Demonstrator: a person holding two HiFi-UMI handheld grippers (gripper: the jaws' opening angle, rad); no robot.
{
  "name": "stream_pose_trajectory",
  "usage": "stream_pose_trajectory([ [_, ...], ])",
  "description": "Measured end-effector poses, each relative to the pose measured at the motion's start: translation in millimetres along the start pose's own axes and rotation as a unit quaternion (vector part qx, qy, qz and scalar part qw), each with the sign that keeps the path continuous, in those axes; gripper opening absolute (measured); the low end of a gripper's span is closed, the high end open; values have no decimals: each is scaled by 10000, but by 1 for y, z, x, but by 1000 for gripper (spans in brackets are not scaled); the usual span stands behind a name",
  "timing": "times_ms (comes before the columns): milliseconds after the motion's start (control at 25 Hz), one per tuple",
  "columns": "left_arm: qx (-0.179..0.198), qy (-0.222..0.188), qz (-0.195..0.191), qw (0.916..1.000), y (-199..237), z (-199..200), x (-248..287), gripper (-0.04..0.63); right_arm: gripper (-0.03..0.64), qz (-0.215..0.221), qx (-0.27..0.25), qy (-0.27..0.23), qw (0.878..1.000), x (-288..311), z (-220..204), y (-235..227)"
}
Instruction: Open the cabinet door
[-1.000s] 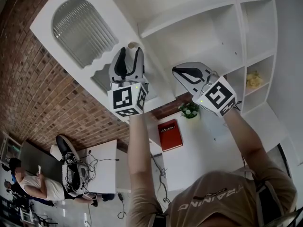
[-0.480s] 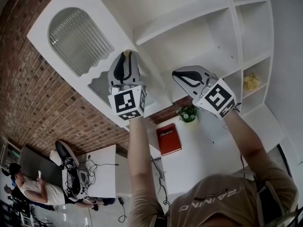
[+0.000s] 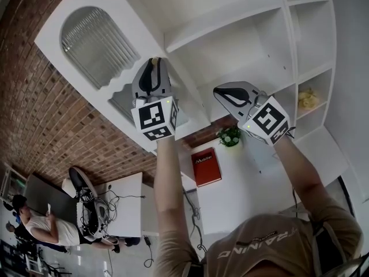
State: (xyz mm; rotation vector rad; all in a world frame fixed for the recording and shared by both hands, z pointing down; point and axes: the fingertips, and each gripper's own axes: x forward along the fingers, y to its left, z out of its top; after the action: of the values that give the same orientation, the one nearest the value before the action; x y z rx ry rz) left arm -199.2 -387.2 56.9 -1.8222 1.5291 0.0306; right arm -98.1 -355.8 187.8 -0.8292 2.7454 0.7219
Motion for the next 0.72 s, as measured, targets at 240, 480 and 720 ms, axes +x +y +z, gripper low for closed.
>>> stream_pose_trajectory([
  [240, 218, 135, -57, 9997, -3, 0, -1, 77, 12, 21, 82, -25, 10000, -5, -6, 0],
  [480, 108, -3, 16, 9999, -3, 6, -7, 75, 12, 99, 167, 42, 9998, -13, -16, -1],
  [720, -135, -230, -117, 9996, -8, 19, -26, 74, 12, 207, 201, 158, 9995, -25, -31, 0],
])
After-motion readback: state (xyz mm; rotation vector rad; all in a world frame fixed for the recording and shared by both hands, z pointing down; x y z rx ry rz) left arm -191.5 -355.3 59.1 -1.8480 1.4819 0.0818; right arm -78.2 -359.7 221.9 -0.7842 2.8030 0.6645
